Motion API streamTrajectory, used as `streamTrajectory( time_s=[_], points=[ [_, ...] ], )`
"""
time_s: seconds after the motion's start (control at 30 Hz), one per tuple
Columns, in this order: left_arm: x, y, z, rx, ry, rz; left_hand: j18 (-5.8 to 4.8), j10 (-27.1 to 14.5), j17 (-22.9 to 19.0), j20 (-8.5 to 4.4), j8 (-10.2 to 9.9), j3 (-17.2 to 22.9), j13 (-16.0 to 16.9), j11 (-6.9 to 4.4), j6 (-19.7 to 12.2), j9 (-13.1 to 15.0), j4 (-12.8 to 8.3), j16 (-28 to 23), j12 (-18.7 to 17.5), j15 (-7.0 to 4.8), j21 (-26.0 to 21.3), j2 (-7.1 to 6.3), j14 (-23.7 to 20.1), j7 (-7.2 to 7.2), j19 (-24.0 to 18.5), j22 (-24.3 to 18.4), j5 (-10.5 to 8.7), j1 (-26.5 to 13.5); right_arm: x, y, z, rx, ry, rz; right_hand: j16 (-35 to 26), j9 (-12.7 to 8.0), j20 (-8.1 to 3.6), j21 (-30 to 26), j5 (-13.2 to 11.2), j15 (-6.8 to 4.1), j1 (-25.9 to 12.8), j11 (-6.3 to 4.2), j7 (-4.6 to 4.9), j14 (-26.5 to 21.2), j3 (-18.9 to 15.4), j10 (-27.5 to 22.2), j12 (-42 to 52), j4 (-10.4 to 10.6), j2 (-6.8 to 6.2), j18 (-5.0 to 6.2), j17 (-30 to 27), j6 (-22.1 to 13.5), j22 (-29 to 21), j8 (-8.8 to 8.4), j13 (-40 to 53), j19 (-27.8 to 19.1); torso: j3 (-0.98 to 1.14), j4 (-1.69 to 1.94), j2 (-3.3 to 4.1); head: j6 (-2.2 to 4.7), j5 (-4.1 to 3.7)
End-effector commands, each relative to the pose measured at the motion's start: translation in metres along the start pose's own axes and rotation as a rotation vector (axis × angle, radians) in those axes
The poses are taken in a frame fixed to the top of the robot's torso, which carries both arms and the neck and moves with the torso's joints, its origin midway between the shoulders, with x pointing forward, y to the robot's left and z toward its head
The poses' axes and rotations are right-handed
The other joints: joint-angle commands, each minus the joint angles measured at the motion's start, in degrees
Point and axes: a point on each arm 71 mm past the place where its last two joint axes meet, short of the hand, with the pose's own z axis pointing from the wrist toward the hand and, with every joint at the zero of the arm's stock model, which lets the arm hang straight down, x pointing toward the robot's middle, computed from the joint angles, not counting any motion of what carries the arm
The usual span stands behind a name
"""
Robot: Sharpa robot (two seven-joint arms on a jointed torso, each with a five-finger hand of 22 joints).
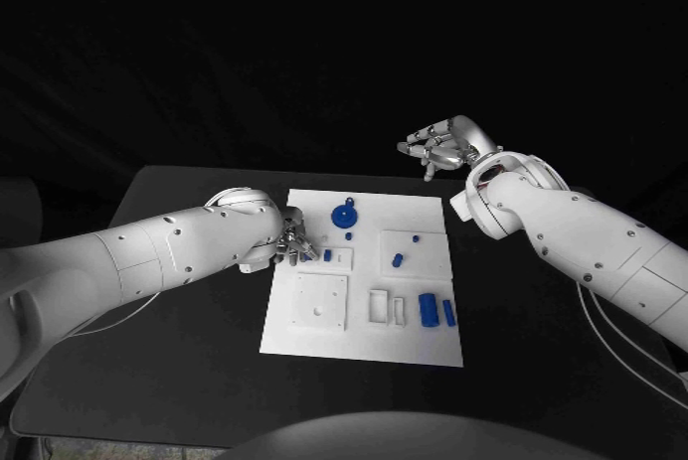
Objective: Assemble the parts on the task board
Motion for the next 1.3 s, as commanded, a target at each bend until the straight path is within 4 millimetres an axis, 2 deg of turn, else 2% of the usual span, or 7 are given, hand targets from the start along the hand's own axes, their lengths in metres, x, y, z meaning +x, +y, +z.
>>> streamTrajectory(
  time_s=[0.03,0.7,0.73,0.8,0.97,1.1,1.3],
  points=[
    [0.0176,0.0032,0.0033,-0.020,0.083,0.046,0.34,2.18,-0.11,0.04,0.14,2.31,0.12,-0.19,-0.55,0.42,-2.06,0.19,-0.26,0.12,0.42,3.19,-0.43,-0.17,-0.17,1.08,-0.17,2.80,0.0016,0.0012,-0.0001,-0.010,0.011,-0.008,-0.25,0.01,-0.23,0.20,0.33,-0.20,-0.29,-0.14,-0.08,0.32,0.03,0.08,0.07,0.14,0.22,-0.19,0.07,0.29,-0.05,-0.14,0.04,0.98,0.00,0.01,0.04,0.09,-0.03],
    [0.0144,0.0015,0.0060,-0.023,0.056,0.068,0.26,2.17,-0.70,-0.12,-0.37,2.09,0.22,-0.18,-0.51,0.68,-1.50,-0.02,-0.42,0.03,0.41,3.02,-0.52,-0.18,-0.05,1.03,-0.71,2.56,0.0024,0.0019,0.0001,-0.011,0.013,-0.007,-0.24,0.01,-0.24,0.28,0.37,-0.22,-0.24,-0.15,-0.09,0.38,0.08,0.11,0.10,0.28,0.20,-0.19,0.09,0.30,-0.10,-0.14,0.05,1.00,-0.02,0.00,0.04,0.10,0.07],
    [0.0142,0.0017,0.0063,-0.024,0.057,0.069,0.21,2.17,-0.74,-0.15,-0.44,1.93,0.24,-0.18,-0.49,0.70,-1.19,-0.03,-0.45,0.02,0.37,3.03,-0.51,-0.21,-0.03,1.02,-1.11,2.58,0.0025,0.0019,0.0001,-0.011,0.013,-0.007,-0.24,0.01,-0.24,0.28,0.37,-0.22,-0.24,-0.15,-0.09,0.38,0.08,0.11,0.10,0.28,0.20,-0.19,0.09,0.30,-0.10,-0.14,0.05,1.00,-0.02,0.00,0.04,0.10,0.07],
    [0.0137,0.0022,0.0069,-0.028,0.058,0.071,0.14,2.17,-0.86,-0.18,-0.53,1.58,0.28,-0.20,-0.40,0.77,-0.76,-0.07,-0.47,0.00,0.28,3.30,-0.55,-0.26,-0.01,1.01,-4.16,2.87,0.0026,0.0020,0.0002,-0.011,0.013,-0.007,-0.24,0.01,-0.24,0.28,0.37,-0.22,-0.24,-0.15,-0.09,0.38,0.08,0.11,0.10,0.28,0.20,-0.19,0.09,0.30,-0.10,-0.14,0.05,1.00,0.00,-0.01,0.04,0.11,0.07],
    [0.0127,0.0043,0.0080,-0.035,0.061,0.072,0.02,2.17,-1.02,-0.22,-0.85,0.01,0.35,-0.23,-0.21,0.65,0.22,-0.07,-0.50,-0.01,-0.01,2.89,-0.56,-0.37,0.12,0.99,-5.89,3.36,0.0026,0.0019,0.0002,-0.010,0.014,-0.007,-0.24,0.01,-0.24,0.28,0.37,-0.22,-0.24,-0.15,-0.09,0.38,0.08,0.11,0.10,0.28,0.20,-0.19,0.09,0.30,-0.10,-0.14,0.05,1.00,0.00,0.02,0.02,0.09,0.05],
    [0.0119,0.0059,0.0089,-0.042,0.062,0.073,-0.08,2.17,-1.15,-0.28,-1.16,-1.80,0.39,-0.30,0.10,0.25,1.33,-0.10,-0.50,-0.07,-0.22,2.42,-0.55,-0.52,0.23,0.98,-9.53,3.61,0.0024,0.0016,0.0001,-0.009,0.013,-0.007,-0.24,0.01,-0.24,0.28,0.37,-0.22,-0.24,-0.15,-0.09,0.38,0.08,0.11,0.10,0.28,0.20,-0.19,0.09,0.30,-0.10,-0.14,0.05,1.00,-0.01,0.02,0.02,0.07,0.02],
    [0.0110,0.0066,0.0103,-0.048,0.064,0.073,-0.25,2.17,-1.51,-0.44,-1.57,-3.67,0.39,-0.33,0.37,-0.34,2.70,-0.26,-0.58,-0.16,-0.49,1.65,-0.61,-0.63,0.42,0.99,-10.42,4.01,0.0023,0.0016,0.0002,-0.009,0.013,-0.007,-0.24,0.01,-0.24,0.28,0.37,-0.22,-0.24,-0.15,-0.09,0.38,0.08,0.11,0.10,0.28,0.20,-0.19,0.09,0.30,-0.10,-0.14,0.05,1.00,-0.02,-0.02,0.02,0.05,-0.04]
  ],
)
